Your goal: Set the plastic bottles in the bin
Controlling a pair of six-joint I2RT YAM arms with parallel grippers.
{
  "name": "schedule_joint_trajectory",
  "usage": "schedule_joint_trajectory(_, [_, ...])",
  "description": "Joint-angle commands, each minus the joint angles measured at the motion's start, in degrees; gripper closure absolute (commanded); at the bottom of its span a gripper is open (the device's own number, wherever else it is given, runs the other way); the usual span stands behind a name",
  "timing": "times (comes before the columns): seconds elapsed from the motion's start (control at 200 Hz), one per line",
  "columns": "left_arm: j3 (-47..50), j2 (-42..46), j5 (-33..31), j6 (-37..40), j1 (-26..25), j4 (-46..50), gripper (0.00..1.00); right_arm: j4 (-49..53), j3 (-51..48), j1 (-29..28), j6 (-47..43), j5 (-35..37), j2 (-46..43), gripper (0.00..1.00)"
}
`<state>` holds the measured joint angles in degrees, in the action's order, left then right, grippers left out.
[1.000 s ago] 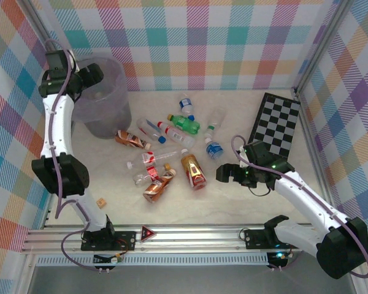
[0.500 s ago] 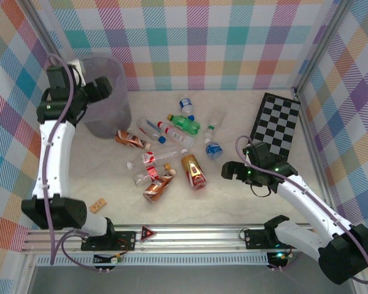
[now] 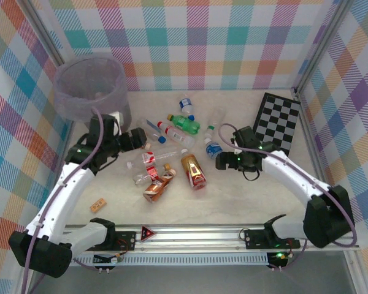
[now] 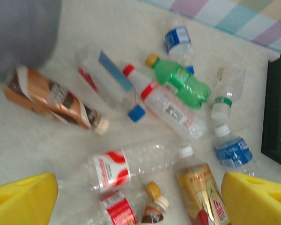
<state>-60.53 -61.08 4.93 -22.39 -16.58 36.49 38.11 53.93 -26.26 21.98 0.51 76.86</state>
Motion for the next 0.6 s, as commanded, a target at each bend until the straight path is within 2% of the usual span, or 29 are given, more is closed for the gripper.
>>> schedule_joint_trajectory(0.0, [5.3, 2.1, 2.5, -7.2, -2.7, -5.4, 0.10, 0.0, 4.6, -0.2, -6.1, 0.1, 4.9, 0.06])
schedule_joint_trajectory(0.085, [10.0, 3.5, 4.3, -11.0, -3.9, -9.5, 0.10, 0.1, 7.5, -0.2, -7.7, -1.1, 9.4, 0.07])
schedule_joint_trajectory(0.23, [15.3, 5.0, 5.3, -16.4, -5.7, -15.2, 0.10, 0.7, 11.6, -0.2, -9.9, 0.7, 16.4, 0.07])
schedule_joint_trajectory(0.465, [16.1, 5.2, 3.9, -17.6, -7.8, -15.9, 0.10, 0.0, 14.7, -0.2, -11.0, 0.9, 25.3, 0.09])
schedule_joint_trajectory(0.595, [16.2, 5.0, 3.5, -17.7, -8.1, -16.1, 0.10, -1.0, 14.1, -0.2, -10.0, 0.0, 26.8, 0.16])
